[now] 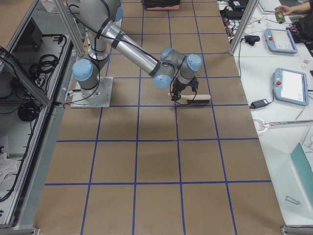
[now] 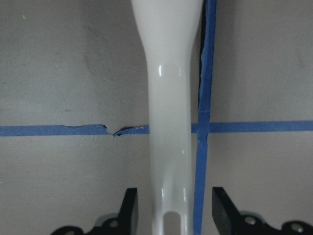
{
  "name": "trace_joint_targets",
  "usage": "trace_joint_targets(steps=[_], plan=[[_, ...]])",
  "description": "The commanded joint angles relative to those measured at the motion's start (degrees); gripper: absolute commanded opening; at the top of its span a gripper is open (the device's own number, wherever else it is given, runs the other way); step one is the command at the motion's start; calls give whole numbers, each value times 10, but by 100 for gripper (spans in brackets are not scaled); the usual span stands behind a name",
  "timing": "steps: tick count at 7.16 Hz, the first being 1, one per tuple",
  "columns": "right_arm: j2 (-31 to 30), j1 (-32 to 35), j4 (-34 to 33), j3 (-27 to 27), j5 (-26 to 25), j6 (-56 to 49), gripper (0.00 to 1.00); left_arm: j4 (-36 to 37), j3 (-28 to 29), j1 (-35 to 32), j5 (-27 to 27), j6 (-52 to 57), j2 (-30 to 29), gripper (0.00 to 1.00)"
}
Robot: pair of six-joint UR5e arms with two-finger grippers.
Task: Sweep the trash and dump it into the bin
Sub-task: 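Hold the tipped dustpan over the bin while the right lowers the brush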
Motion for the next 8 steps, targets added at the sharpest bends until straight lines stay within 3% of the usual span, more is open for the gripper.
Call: trace_joint_targets(steps=[1, 2, 4, 5, 8], plan=[[-2, 0, 0, 0, 0, 1, 80, -22, 31, 1, -123, 0, 21, 0], [-6, 0, 1, -3, -1, -3, 99, -103, 38, 1, -195, -18, 39, 0], [-49, 0, 17, -6, -9, -7, 100, -156, 36, -6, -267, -72, 49, 0], [-89, 3, 21, -5, -2, -8, 100, -198, 34, -7, -340, -100, 47, 0], [-199, 36, 94, -5, 20, -9, 100, -206, 19, -118, -350, -255, 3, 0]])
